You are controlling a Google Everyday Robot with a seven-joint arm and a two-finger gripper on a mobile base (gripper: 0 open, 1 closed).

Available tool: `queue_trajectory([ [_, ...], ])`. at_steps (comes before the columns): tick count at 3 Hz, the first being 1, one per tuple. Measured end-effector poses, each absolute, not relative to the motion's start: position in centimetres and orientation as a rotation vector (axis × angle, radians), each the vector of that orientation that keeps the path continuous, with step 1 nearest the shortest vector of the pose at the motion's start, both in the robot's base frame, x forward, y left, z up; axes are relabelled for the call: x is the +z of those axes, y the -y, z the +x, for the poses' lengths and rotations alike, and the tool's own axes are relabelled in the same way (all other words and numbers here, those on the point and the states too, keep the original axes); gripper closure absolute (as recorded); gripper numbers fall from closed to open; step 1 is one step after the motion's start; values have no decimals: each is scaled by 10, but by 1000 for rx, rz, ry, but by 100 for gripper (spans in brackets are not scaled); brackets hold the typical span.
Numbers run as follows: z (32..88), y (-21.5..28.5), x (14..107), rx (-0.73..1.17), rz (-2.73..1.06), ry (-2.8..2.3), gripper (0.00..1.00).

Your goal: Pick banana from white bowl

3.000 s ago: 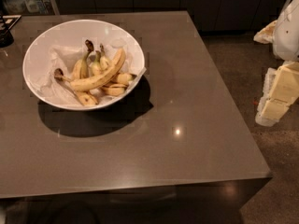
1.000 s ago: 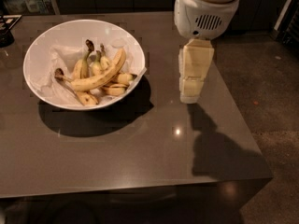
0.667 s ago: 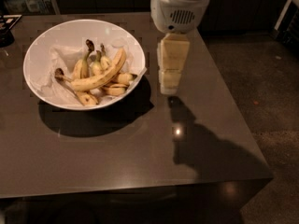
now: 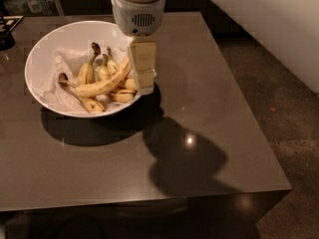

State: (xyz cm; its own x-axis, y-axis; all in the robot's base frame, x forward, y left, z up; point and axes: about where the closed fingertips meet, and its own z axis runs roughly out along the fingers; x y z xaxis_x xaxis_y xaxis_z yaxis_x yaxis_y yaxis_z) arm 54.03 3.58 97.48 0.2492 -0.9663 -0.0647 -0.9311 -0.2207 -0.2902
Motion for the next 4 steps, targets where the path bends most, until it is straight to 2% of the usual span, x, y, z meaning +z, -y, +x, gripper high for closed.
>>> queue_trajectory([
  [1, 548, -57, 958, -191, -2329, -1721, 4],
  [2, 553, -73, 940, -193, -2396, -1683, 19],
  [4, 562, -97, 918, -187, -2502, -1620, 33],
])
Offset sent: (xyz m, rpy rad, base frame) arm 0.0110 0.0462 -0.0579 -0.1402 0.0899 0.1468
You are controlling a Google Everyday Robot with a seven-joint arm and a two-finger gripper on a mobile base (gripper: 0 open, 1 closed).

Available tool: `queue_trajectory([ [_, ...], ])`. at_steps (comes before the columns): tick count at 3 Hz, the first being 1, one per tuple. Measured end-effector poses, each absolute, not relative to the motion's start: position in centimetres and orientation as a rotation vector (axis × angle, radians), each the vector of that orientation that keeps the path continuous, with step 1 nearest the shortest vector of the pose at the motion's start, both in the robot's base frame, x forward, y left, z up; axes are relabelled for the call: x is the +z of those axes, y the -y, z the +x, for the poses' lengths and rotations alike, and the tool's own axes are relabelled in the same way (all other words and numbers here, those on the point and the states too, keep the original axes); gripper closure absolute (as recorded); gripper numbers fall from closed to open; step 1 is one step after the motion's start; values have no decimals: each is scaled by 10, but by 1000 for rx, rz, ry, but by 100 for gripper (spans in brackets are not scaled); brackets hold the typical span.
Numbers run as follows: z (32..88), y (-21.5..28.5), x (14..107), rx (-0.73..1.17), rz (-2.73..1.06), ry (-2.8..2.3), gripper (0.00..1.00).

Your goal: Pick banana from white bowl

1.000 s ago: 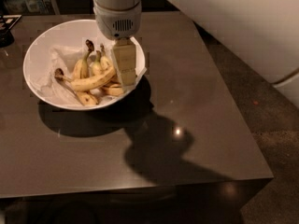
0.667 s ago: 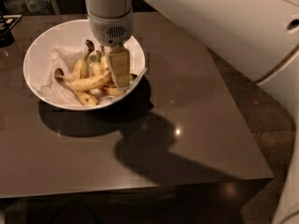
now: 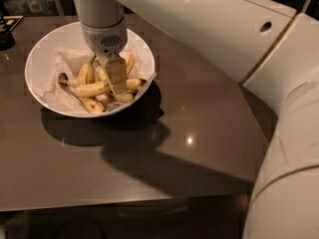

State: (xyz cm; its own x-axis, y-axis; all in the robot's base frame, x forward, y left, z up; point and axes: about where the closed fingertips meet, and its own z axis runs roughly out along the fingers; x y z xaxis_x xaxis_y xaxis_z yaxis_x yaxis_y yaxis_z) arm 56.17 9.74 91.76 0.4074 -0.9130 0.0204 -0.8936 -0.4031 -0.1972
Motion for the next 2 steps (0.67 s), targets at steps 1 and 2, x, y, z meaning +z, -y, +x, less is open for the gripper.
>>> queue_trajectory([
  [1, 565, -109, 912, -189, -2545, -1580, 38],
  [2, 570, -117, 904, -178, -2575, -1560, 37],
])
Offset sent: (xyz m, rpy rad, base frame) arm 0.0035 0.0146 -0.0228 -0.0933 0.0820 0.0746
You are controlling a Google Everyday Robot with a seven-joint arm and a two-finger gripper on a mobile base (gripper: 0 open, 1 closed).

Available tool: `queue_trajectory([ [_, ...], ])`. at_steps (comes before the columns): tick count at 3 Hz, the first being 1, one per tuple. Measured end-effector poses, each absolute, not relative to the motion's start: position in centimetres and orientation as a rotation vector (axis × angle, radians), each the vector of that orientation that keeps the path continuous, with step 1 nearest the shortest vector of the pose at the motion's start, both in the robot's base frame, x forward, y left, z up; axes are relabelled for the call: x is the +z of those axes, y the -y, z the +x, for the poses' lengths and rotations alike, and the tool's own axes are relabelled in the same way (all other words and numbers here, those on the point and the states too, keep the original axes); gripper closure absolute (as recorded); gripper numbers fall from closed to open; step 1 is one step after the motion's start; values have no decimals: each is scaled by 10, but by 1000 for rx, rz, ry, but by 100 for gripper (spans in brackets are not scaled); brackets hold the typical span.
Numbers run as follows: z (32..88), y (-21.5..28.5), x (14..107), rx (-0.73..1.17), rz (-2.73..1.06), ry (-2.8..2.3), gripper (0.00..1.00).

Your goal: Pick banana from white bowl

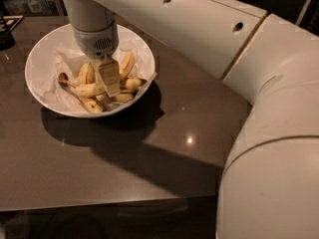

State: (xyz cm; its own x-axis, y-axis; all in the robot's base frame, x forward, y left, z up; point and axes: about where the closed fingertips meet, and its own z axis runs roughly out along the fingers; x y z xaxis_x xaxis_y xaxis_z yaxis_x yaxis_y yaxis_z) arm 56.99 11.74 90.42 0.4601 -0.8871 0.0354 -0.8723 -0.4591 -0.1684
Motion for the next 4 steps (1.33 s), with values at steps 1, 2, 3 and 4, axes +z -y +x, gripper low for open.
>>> queue_trajectory([
  [1, 576, -119, 896, -169, -2588, -1562, 37],
  [2, 579, -117, 881, -145, -2606, -1583, 40],
  [3, 574, -113, 869, -156, -2634, -1598, 58],
  [4, 578, -118, 868, -157, -2615, -1584, 83],
])
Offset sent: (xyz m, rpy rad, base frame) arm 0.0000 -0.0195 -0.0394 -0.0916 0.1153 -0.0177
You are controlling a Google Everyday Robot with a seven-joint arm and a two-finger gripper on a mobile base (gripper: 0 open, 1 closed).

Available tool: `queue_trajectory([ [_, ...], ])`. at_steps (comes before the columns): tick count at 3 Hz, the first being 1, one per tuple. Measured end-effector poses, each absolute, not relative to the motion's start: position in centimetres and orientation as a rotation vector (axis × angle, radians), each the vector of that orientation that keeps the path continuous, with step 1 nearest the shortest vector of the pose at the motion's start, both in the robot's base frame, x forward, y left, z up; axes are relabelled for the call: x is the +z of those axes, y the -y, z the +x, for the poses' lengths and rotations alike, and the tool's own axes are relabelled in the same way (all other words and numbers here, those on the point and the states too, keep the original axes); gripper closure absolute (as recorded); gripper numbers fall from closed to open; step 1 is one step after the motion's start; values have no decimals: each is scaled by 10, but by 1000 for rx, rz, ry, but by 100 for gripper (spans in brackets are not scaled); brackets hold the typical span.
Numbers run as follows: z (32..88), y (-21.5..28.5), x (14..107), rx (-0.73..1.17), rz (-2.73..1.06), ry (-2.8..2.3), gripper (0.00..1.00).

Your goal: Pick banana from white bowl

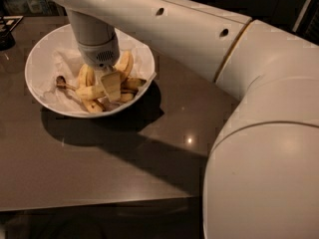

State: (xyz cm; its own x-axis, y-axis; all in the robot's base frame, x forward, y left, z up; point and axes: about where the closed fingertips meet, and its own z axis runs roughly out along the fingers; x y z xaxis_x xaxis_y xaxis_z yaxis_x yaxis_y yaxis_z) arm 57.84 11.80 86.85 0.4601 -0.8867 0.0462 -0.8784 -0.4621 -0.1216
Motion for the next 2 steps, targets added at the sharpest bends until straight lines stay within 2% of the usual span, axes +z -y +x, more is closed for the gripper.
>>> queue_trajectory([
  [1, 578, -118, 868, -157, -2615, -1584, 100],
  [2, 577, -120, 879, -176, -2585, -1568, 100],
])
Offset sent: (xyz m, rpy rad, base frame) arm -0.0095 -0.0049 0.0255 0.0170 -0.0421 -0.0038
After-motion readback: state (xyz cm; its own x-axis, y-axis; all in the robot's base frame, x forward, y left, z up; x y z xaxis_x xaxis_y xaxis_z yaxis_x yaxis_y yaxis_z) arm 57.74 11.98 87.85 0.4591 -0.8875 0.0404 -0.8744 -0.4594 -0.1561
